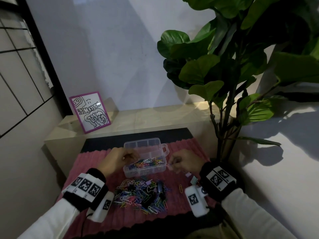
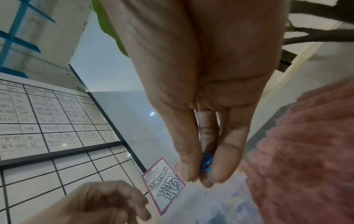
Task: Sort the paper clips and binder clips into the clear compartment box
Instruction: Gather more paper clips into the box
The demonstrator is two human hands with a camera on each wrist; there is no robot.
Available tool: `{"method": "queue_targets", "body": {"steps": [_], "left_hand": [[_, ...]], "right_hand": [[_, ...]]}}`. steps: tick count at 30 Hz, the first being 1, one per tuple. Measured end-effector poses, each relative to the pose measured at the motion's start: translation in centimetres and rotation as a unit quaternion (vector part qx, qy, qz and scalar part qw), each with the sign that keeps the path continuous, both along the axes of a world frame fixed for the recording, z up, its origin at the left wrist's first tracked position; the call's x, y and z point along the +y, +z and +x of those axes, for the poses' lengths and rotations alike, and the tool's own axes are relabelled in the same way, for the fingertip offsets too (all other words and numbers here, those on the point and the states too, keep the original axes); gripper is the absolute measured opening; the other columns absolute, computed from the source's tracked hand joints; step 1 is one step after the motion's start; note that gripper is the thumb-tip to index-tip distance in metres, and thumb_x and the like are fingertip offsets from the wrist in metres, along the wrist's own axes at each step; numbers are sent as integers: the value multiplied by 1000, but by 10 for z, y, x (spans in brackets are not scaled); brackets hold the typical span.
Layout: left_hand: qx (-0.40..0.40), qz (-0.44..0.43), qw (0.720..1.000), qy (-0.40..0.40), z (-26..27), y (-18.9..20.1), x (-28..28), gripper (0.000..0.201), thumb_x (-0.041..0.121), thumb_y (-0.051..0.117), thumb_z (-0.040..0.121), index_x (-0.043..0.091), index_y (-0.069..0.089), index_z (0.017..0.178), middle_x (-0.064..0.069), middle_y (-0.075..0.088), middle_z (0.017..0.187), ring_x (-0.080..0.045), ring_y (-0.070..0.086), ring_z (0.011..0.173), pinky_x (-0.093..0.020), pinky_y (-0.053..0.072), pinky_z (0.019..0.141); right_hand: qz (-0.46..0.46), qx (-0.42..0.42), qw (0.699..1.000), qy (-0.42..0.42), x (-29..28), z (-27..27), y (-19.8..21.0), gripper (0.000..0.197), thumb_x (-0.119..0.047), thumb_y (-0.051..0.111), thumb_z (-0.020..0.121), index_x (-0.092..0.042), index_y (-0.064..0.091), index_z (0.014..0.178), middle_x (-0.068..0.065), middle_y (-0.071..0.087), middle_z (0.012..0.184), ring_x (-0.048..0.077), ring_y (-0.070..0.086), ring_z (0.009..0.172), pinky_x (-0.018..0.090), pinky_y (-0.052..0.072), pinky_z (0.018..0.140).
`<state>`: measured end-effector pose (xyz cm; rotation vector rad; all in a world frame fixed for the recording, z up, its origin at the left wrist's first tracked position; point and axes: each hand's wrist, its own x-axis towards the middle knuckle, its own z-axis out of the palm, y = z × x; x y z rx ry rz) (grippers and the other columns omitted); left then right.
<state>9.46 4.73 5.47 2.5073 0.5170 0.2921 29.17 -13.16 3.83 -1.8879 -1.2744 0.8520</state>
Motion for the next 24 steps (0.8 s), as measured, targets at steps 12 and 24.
{"method": "queue_targets", "body": {"steps": [12, 24], "left_hand": [[103, 3, 988, -113, 12, -22, -42, 26, -5, 50, 86, 4, 66, 104, -9, 70, 102, 18, 55, 67, 0, 42, 68], [139, 89, 985, -47, -12, -43, -69, 51, 44, 66, 73, 19, 50, 115, 13, 53, 111, -15, 55, 99, -31, 45, 81]], "right_hand": [[14, -156, 988, 5, 61, -27, 9, 21, -6, 56, 88, -2, 65, 107, 16, 66, 114, 24, 63, 105, 21, 44, 85], [-38, -306, 928, 208, 6, -44, -23, 40, -21, 68, 78, -9, 54, 114, 10, 54, 119, 24, 48, 112, 37, 44, 91]]}}
